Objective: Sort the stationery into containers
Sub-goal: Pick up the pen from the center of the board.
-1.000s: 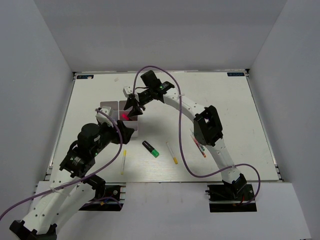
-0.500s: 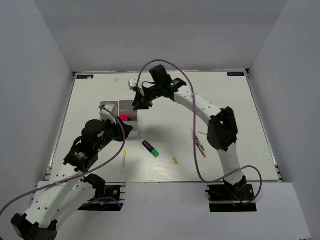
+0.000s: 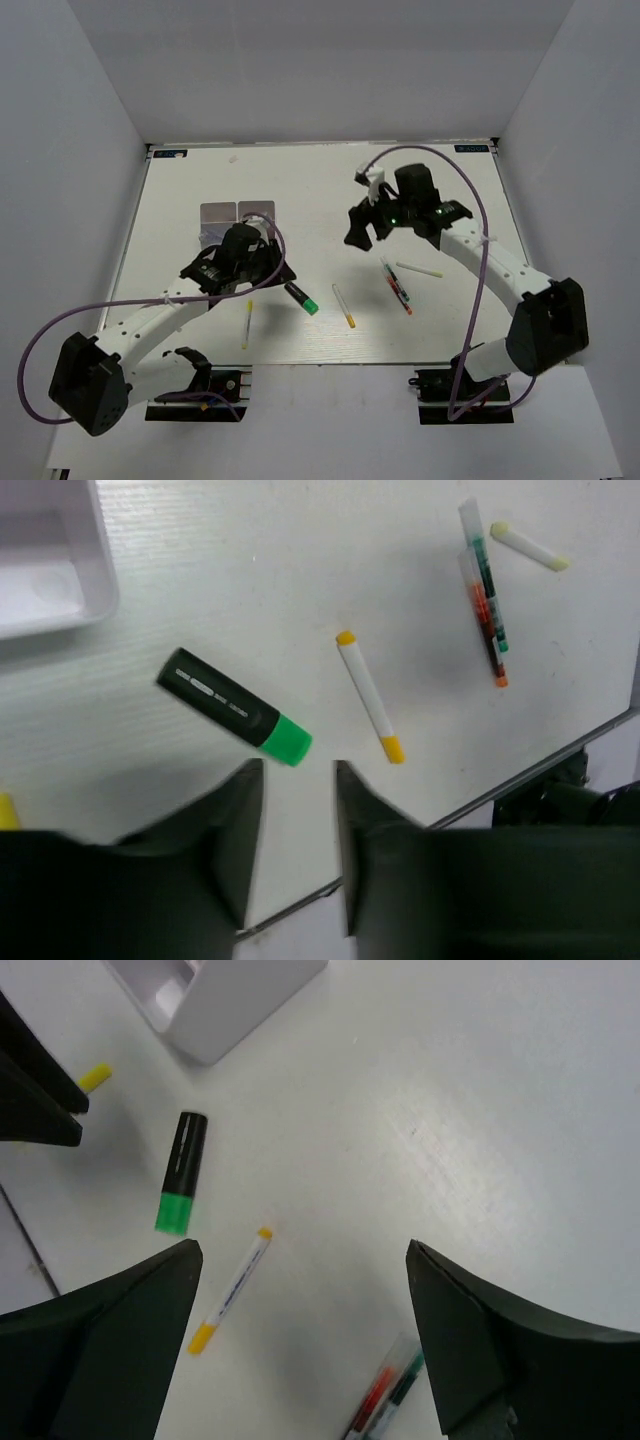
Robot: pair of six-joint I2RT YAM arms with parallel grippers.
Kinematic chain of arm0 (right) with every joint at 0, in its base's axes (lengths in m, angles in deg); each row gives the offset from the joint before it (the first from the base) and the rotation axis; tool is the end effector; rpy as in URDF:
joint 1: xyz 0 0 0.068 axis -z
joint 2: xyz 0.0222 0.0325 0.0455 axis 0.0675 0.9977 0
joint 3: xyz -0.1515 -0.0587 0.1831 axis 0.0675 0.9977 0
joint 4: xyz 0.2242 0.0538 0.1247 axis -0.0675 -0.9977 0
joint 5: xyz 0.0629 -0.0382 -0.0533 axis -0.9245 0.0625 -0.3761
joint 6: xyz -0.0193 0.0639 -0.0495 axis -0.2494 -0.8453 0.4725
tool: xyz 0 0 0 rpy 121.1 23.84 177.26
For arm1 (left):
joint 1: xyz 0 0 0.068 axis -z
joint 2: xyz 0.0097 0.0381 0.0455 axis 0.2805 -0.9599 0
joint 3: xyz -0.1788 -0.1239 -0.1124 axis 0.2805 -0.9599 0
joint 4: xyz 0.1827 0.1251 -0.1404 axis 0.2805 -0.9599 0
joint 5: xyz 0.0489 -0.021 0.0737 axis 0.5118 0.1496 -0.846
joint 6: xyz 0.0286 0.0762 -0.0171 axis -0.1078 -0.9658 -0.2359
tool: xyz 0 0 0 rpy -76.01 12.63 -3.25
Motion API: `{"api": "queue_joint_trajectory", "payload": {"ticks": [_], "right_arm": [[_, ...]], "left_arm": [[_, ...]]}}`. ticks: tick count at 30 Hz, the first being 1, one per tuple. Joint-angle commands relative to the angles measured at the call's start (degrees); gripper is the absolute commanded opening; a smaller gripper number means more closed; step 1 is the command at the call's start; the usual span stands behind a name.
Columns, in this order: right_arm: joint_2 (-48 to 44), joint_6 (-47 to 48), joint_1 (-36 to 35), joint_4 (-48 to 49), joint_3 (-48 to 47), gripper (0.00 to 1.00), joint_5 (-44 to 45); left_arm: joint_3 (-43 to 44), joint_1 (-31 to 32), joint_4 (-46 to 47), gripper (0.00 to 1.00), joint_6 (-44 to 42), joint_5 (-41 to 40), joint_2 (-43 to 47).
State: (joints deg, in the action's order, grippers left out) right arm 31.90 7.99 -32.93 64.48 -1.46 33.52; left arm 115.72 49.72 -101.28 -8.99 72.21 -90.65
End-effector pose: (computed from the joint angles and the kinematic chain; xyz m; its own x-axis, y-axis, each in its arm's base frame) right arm 0.2996 0.2027 0.2652 -0.3485 -0.3729 -0.8599 -0.8267 0.5547 0.0945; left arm 0.2152 -0.1549 0.1818 -0.8480 -0.1785 -0.4991 0.1344 0.8384 -0.5282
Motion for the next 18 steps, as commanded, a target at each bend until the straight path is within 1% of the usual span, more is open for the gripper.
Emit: {"api": "queue_joint_trajectory", "payload": {"ticks": [1, 3, 4, 5, 6, 7, 8, 9, 10, 11, 12, 16, 18], "right_arm": [[-9.78, -4.4, 1.1, 5.26, 8.08, 0.9, -2.55], [-12.35, -4.14, 2.51, 5.19, 9.07, 0.9, -2.74], [-13.06, -3.96, 2.78, 4.57, 9.16, 0.9, -2.74], [-14.63, -3.96, 3.04, 3.96, 9.25, 0.9, -2.74], [-14.99, -4.22, 3.91, 4.04, 9.6, 0.9, -2.31], [-15.6, -4.39, 4.27, 4.13, 10.04, 0.9, -2.3], [-17.18, -4.4, 4.53, 4.65, 11.0, 0.9, -2.3], [-17.63, -4.66, 5.32, 5.35, 12.05, 0.9, -2.21], [-18.76, -4.66, 5.94, 5.53, 12.41, 0.9, -2.39], [-19.82, -4.66, 6.99, 5.8, 13.11, 0.9, -2.21], [-20.35, -4.57, 7.0, 5.8, 13.38, 0.9, -2.04], [-23.69, -5.01, 9.8, 6.67, 14.61, 0.9, -2.65], [-25.18, -5.1, 10.51, 7.46, 15.58, 0.89, -3.52]], "left_arm": [[4.74, 3.47, -1.57, 0.51, 7.78, -3.27, -1.98], [6.23, 5.23, -4.02, 0.59, 10.85, -6.51, -4.44], [8.33, 6.11, -4.99, 0.64, 12.0, -7.75, -7.49], [9.57, 7.95, -6.13, 0.64, 13.15, -10.55, -9.26], [12.63, 9.01, -10.5, 0.65, 16.46, -12.75, -11.11], [14.05, 9.98, -12.28, 0.66, 17.98, -14.78, -12.96], [15.28, 11.9, -14.21, 0.66, 19.73, -19.15, -16.54], [16.6, 12.79, -16.58, 0.66, 23.23, -21.54, -18.32], [18.7, 13.58, -20.17, 0.66, 24.4, -23.31, -19.99], [20.55, 14.9, -23.78, 0.66, 27.71, -26.19, -23.31], [21.44, 15.43, -23.81, 0.66, 27.75, -27.01, -24.91], [24.87, 17.8, -28.81, 0.65, 31.43, -28.06, -31.41], [25.57, 18.42, -29.44, 0.64, 32.58, -29.39, -32.13]]}}
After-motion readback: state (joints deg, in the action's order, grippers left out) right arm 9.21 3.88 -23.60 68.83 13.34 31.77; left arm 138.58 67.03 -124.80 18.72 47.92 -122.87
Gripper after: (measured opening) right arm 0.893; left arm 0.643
